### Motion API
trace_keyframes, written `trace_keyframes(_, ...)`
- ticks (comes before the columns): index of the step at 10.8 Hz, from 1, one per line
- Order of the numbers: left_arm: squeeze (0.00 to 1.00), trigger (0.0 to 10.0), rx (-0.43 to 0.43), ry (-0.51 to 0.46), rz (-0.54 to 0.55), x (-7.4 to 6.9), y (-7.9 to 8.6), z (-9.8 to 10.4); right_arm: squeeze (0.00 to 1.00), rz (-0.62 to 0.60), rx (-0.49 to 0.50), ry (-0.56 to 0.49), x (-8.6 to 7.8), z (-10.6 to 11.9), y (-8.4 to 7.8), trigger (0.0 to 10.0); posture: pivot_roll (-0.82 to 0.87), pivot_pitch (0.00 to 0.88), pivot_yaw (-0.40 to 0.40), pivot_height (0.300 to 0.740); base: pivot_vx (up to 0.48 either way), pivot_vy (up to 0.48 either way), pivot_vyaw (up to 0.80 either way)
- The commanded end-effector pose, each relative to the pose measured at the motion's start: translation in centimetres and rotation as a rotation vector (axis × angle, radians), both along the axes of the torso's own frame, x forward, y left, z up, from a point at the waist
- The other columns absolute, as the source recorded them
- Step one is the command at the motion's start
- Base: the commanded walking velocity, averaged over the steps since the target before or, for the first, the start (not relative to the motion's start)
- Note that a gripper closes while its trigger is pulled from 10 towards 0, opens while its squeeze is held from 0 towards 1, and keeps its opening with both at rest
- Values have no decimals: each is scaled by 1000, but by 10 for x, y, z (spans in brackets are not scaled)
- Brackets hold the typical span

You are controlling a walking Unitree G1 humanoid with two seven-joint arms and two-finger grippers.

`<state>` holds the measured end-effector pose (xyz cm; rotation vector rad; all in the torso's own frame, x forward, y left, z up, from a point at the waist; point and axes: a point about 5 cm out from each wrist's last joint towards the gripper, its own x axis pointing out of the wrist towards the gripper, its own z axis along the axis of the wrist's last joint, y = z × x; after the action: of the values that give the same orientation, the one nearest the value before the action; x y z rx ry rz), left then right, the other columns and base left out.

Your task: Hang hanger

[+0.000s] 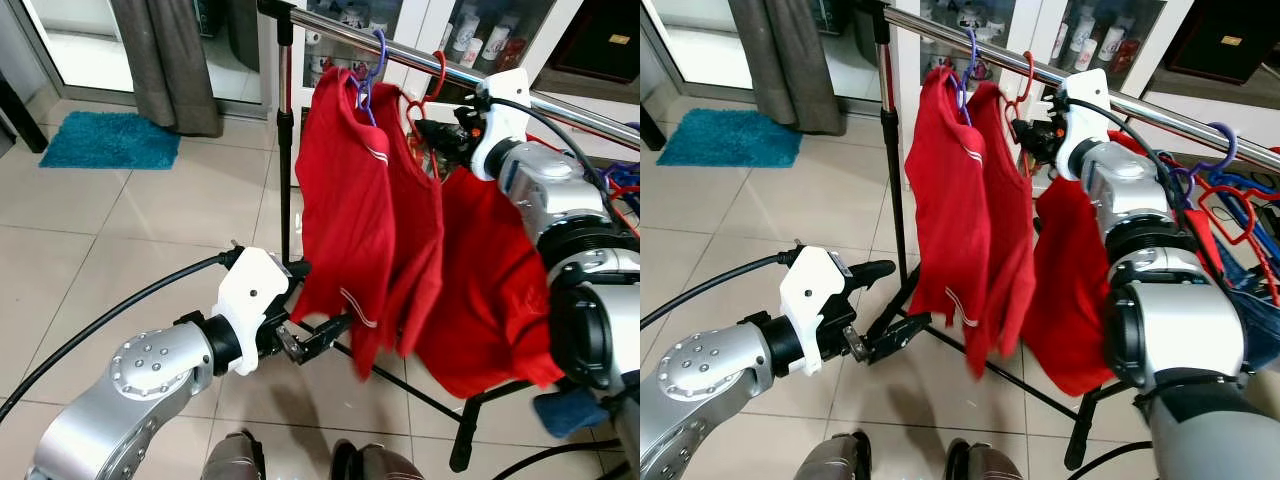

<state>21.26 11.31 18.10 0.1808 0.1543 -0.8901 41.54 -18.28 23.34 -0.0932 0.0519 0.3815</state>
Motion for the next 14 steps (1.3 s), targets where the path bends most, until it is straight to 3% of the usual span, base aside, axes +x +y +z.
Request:
trace_keyframes(1,0,10000,-1,-3,-12,0,-3,-1,1000,19,41,15,0,-1,8,10000,138,131,-85,740,0,0,0)
trace_keyframes(3,0,10000,-4,-3,-14,1,-4,-2,1000,-7,90,65,4,-3,27,10000,136,135,-88,740,0,0,0)
trace_keyframes(4,0,10000,-5,-2,-15,1,-5,-2,0,-42,84,95,5,-8,32,10000,134,140,-91,740,0,0,0)
trace_keyframes(7,0,10000,-5,3,-18,0,-6,-3,0,-159,77,116,8,-7,34,10000,129,153,-96,740,0,0,0)
trace_keyframes(8,0,10000,-3,6,-18,-1,-6,-4,0,-222,79,112,9,-6,32,4353,124,159,-101,740,0,0,0)
trace_keyframes(9,0,10000,-4,7,-17,-1,-6,-4,0,-243,110,104,9,-5,33,0,126,160,-104,740,0,0,0)
trace_keyframes(11,0,10000,-2,8,-17,-3,-6,-4,0,-243,182,88,10,-2,36,0,133,164,-108,740,0,0,0)
trace_keyframes(14,0,10000,5,23,-26,-9,-4,-3,0,-251,162,88,10,-5,39,0,143,203,-101,740,0,0,0)
